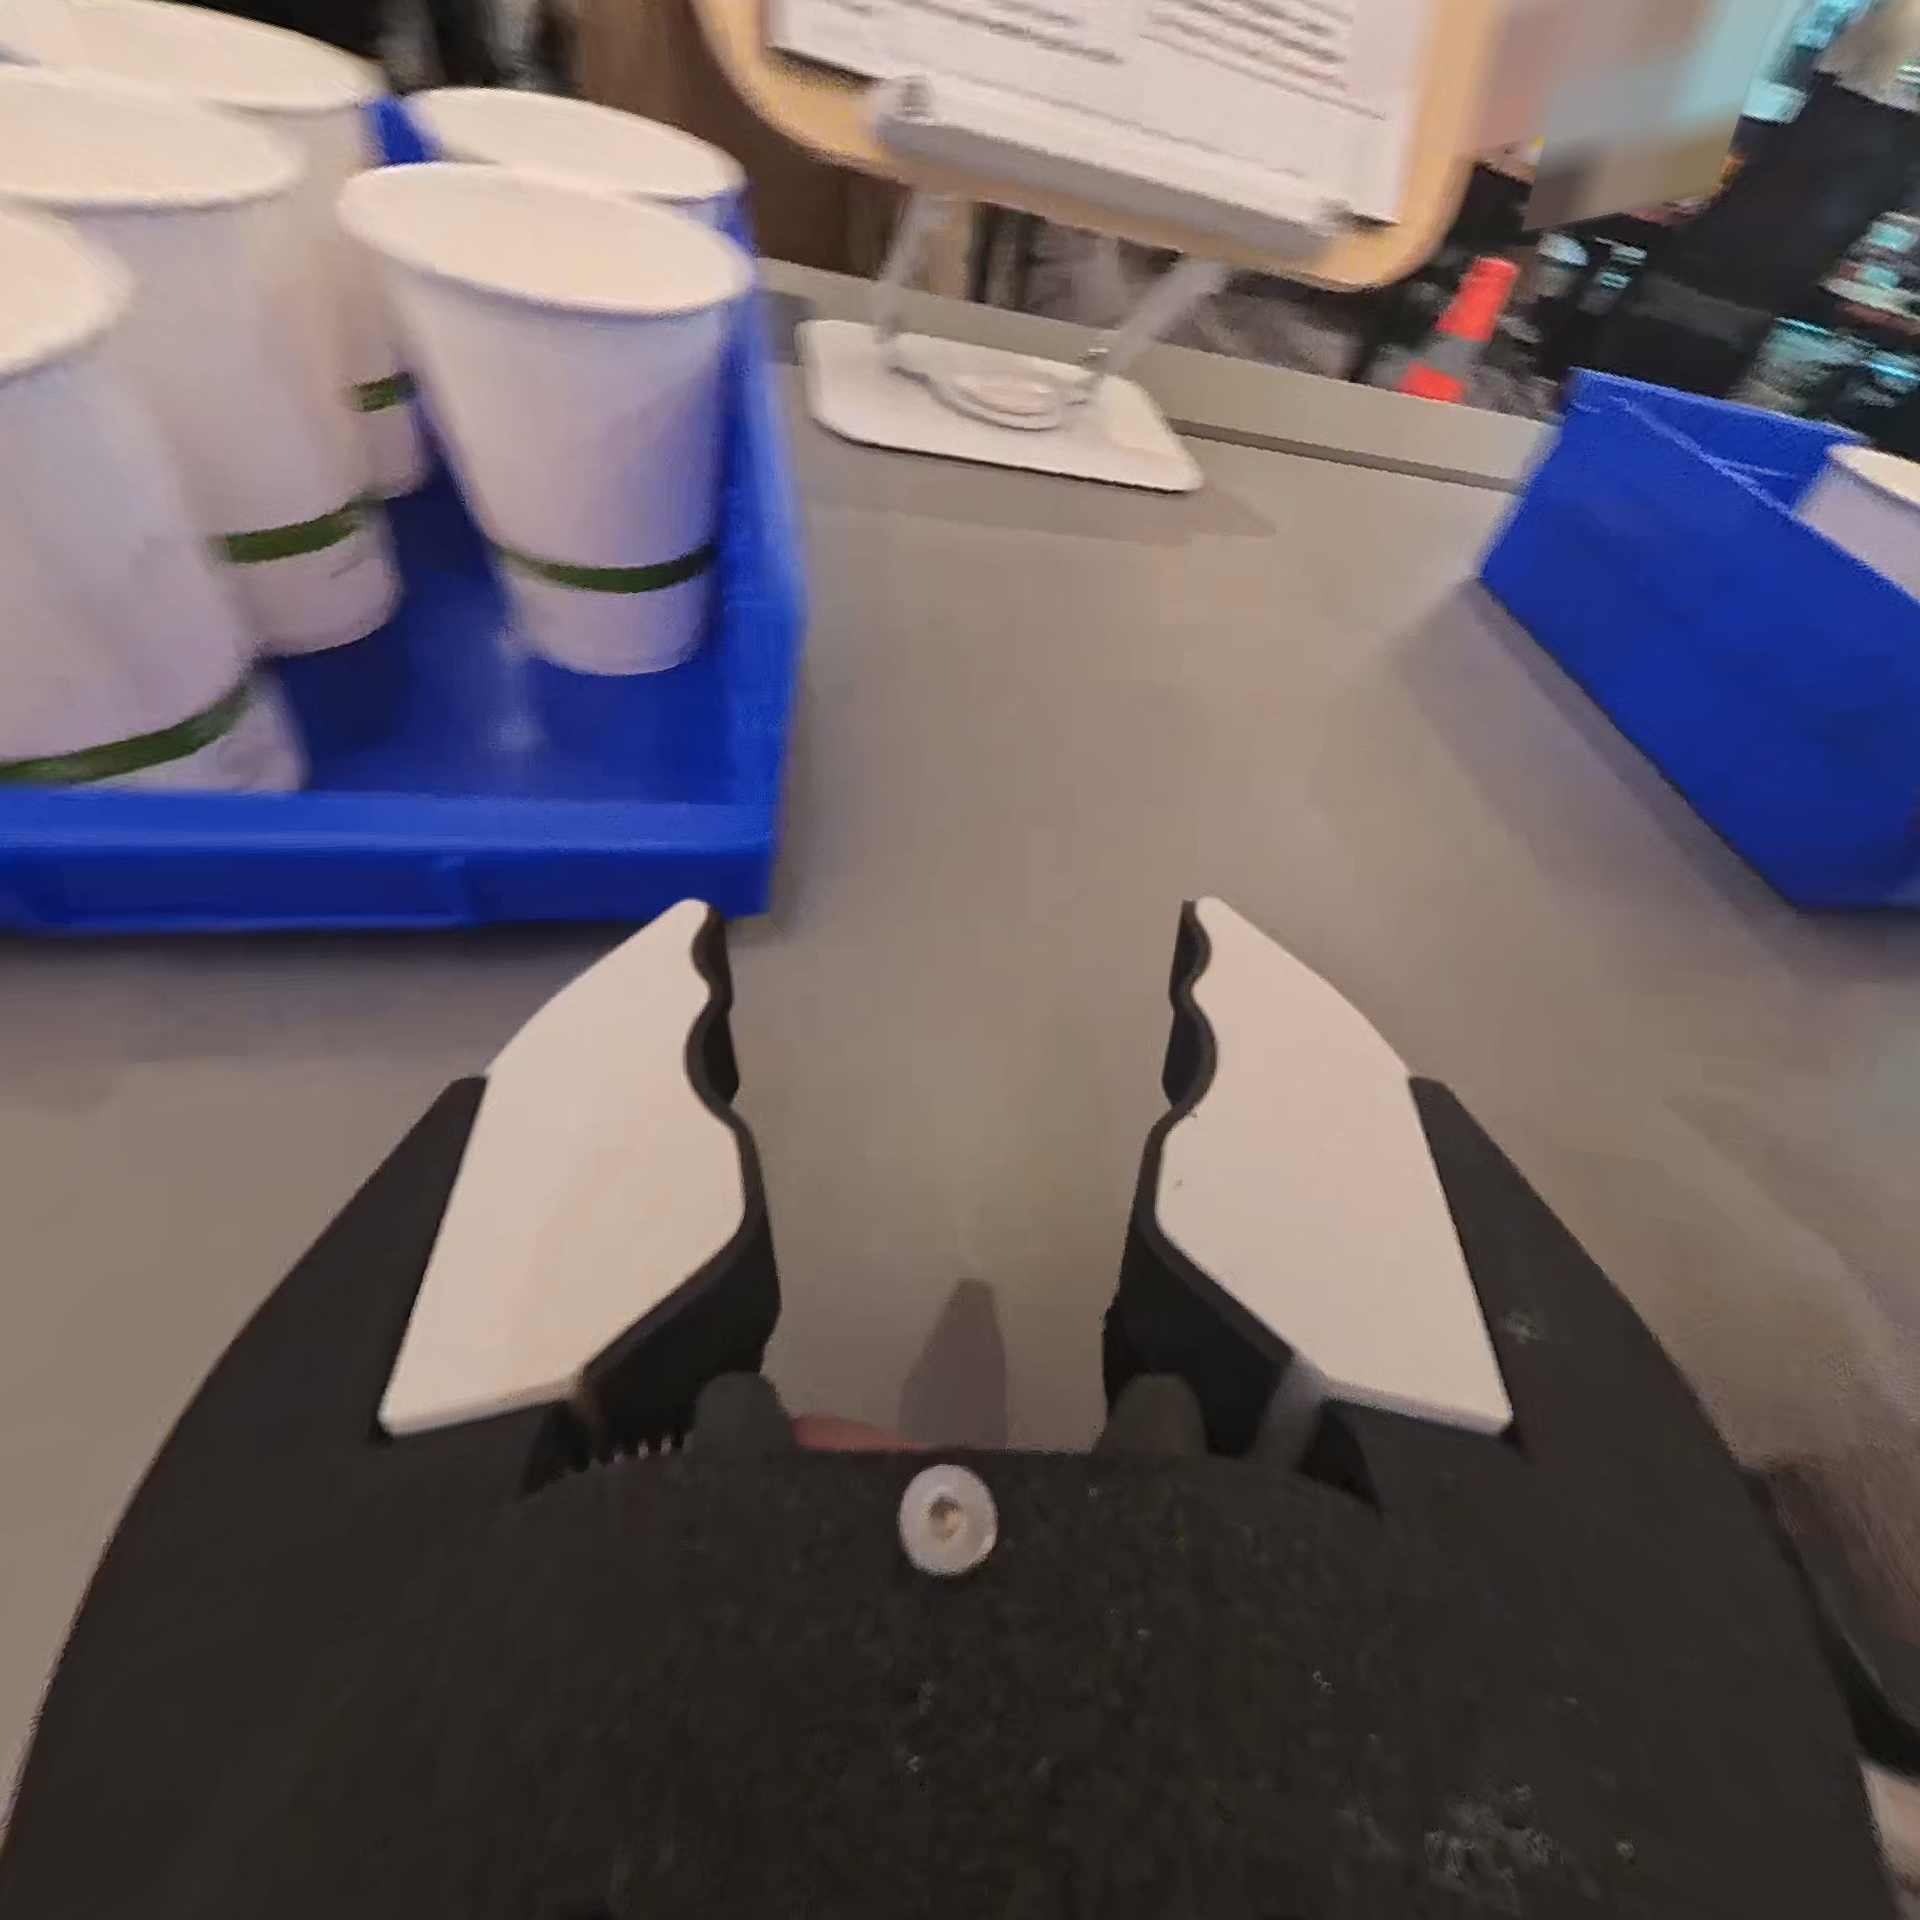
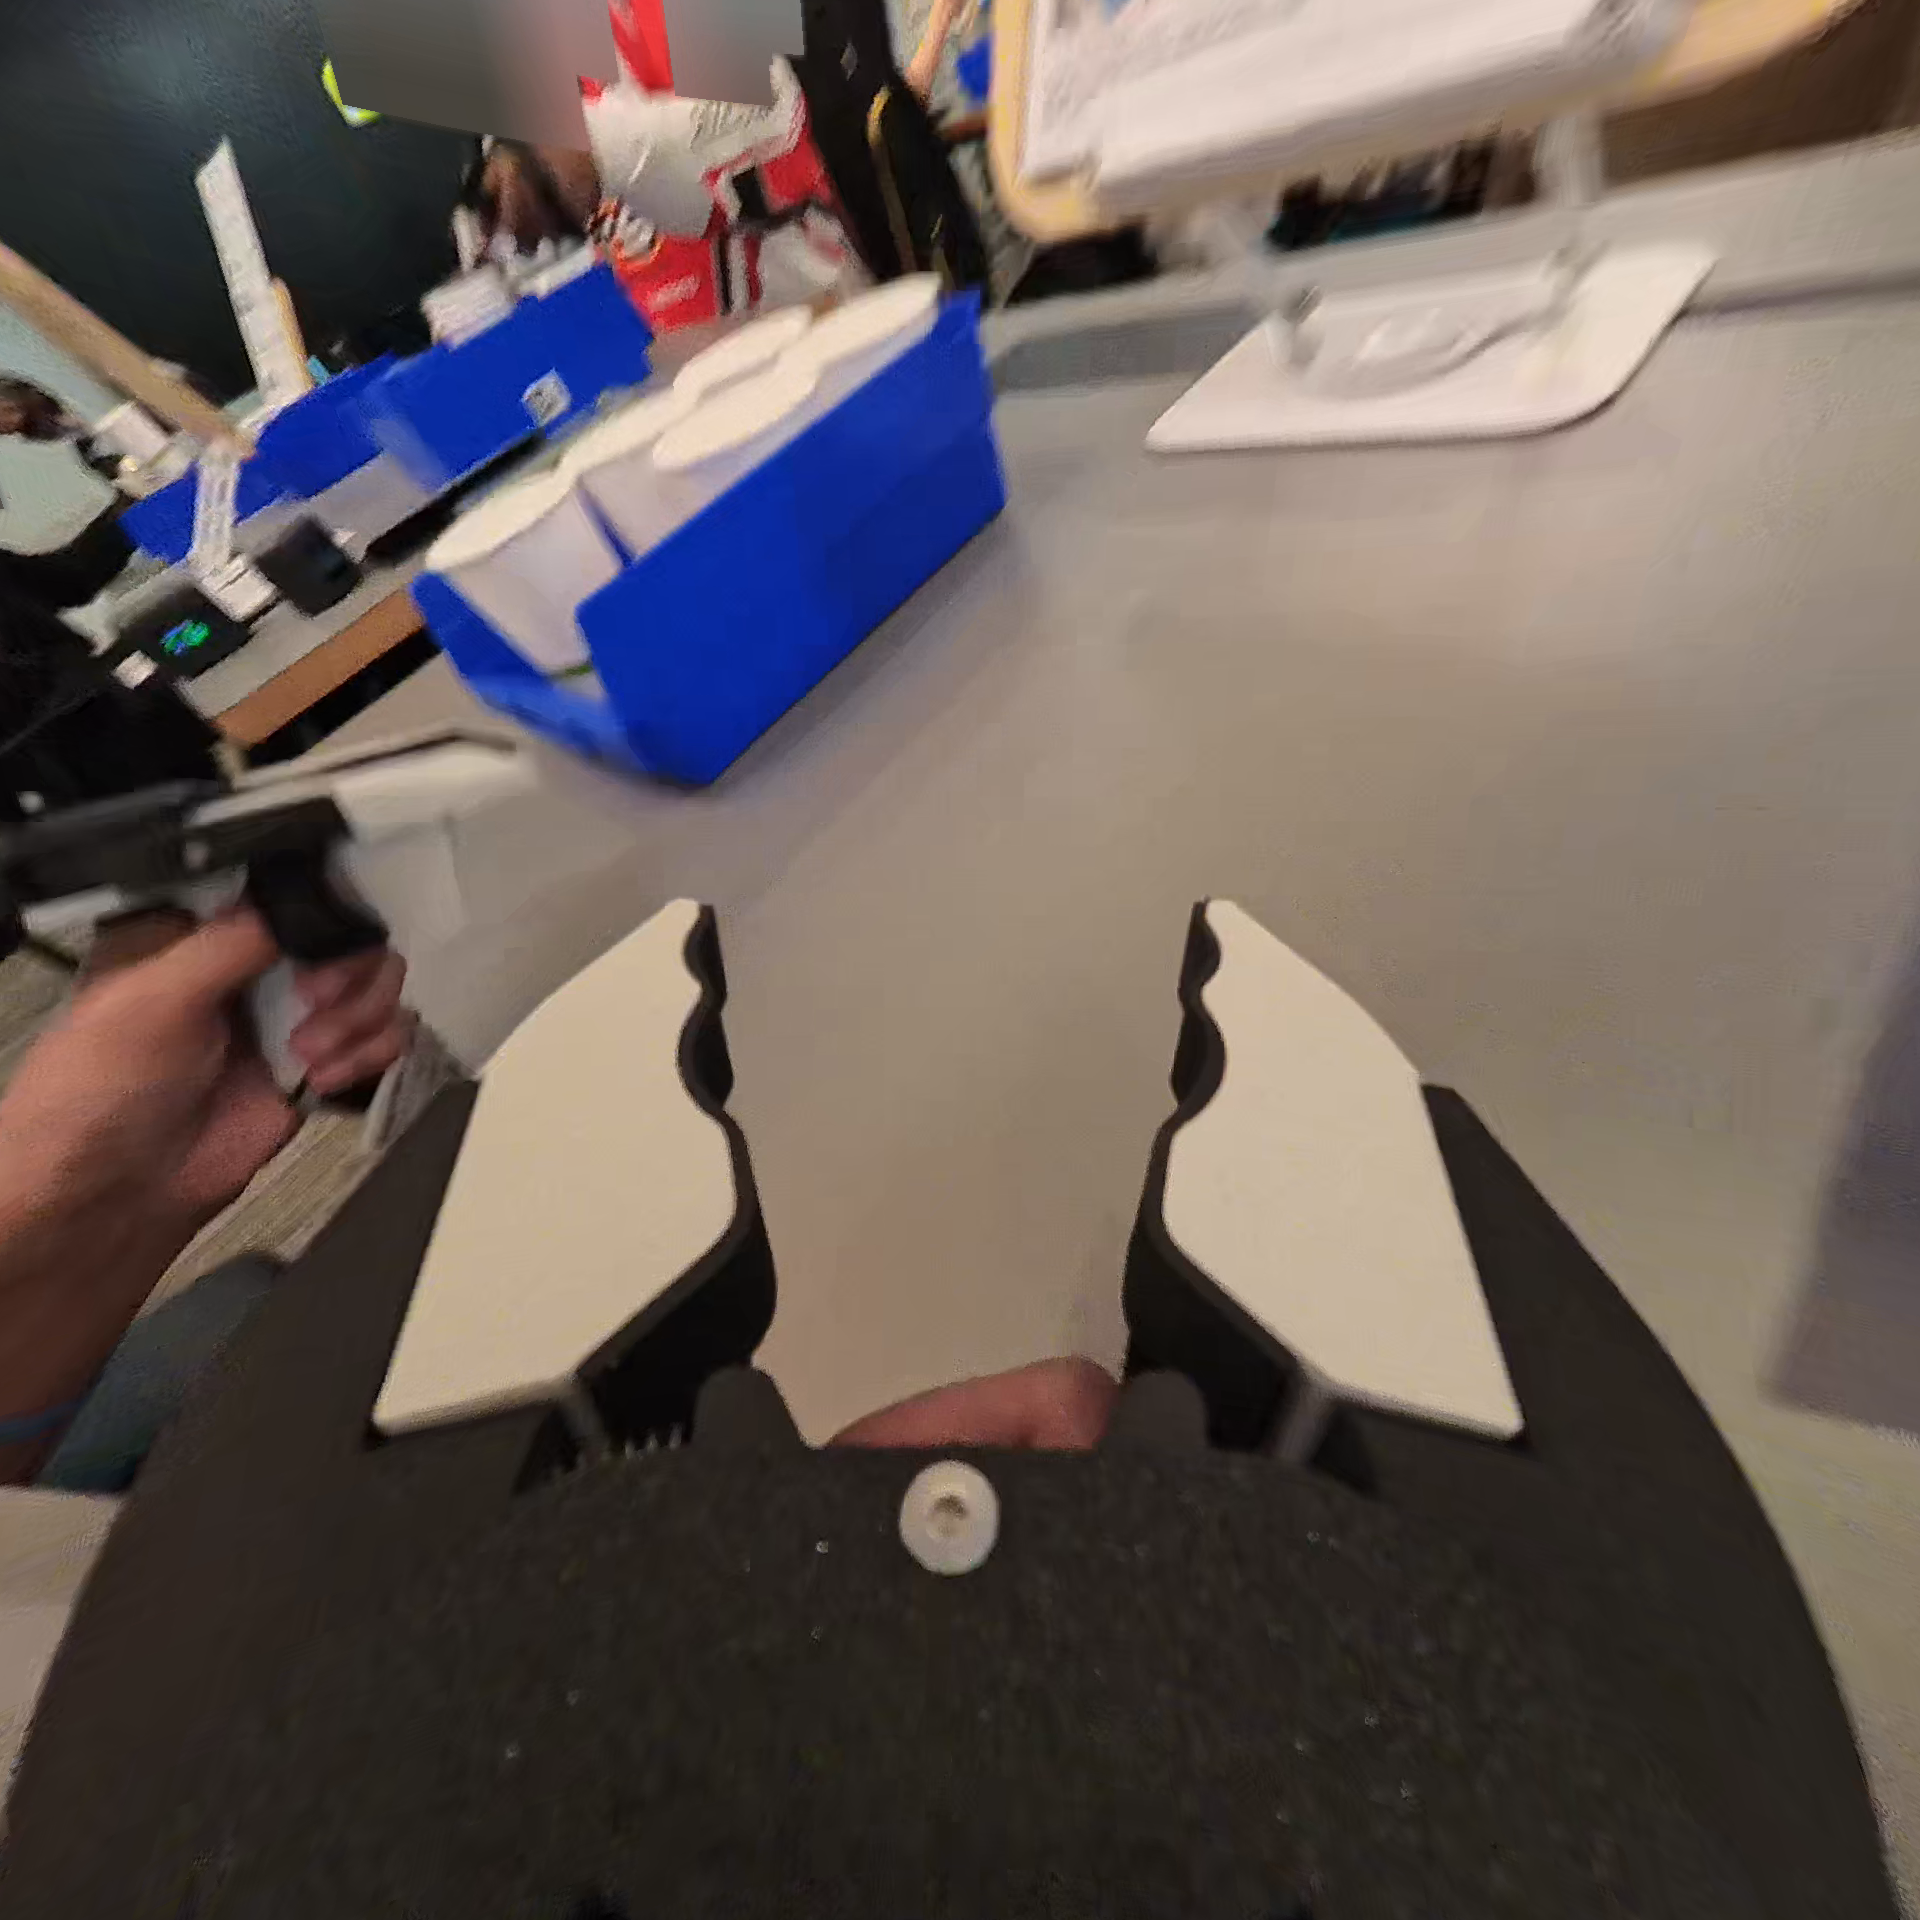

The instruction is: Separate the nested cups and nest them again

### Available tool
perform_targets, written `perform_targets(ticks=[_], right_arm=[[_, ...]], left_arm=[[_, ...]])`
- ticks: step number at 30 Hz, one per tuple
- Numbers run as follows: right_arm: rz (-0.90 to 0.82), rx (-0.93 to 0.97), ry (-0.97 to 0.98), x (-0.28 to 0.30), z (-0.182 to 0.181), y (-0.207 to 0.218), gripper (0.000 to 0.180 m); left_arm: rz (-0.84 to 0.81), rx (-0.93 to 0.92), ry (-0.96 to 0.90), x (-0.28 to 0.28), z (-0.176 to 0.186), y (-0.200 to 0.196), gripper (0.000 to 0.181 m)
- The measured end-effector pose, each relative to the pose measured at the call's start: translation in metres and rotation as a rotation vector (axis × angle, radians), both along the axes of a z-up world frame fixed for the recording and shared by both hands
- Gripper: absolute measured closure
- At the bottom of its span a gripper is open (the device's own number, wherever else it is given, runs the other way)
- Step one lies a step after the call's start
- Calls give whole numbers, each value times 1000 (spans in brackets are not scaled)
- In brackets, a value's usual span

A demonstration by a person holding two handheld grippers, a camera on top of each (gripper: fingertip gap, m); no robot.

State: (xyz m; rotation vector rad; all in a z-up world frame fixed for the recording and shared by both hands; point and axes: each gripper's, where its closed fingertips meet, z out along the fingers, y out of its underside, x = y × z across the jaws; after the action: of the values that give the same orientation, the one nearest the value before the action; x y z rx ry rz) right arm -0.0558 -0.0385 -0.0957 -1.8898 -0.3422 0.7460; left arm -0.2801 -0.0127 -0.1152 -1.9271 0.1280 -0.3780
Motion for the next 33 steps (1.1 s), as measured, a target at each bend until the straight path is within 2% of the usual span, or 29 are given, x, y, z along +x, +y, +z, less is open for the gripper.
perform_targets(ticks=[3, 6, 8, 13, 18, 20, 26, 31, 33], right_arm=[[103, -87, -12, -33, -30, -19, 96], [203, -100, -41, -47, -37, -30, 99], [212, -64, -95, -43, -35, -27, 99], [170, 7, -159, -20, -20, -16, 100], [124, -37, -65, -3, -19, -13, 104], [112, -64, -33, 2, -22, -14, 106], [87, -77, -41, 17, -24, -16, 107], [75, -39, -120, 43, -20, -10, 107], [125, -20, -145, 45, -14, -7, 107]], left_arm=[[219, 4, 27, -56, 4, 9, 98], [400, 7, 118, -117, 8, 36, 87], [477, -8, 166, -147, 9, 57, 81], [482, -72, 182, -174, 1, 102, 76], [468, -88, 213, -178, -6, 116, 95], [476, -84, 207, -179, -6, 116, 97], [368, -16, 146, -173, 23, 92, 99], [104, 75, 77, -157, 71, 55, 100], [-78, 91, 70, -135, 88, 43, 100]])
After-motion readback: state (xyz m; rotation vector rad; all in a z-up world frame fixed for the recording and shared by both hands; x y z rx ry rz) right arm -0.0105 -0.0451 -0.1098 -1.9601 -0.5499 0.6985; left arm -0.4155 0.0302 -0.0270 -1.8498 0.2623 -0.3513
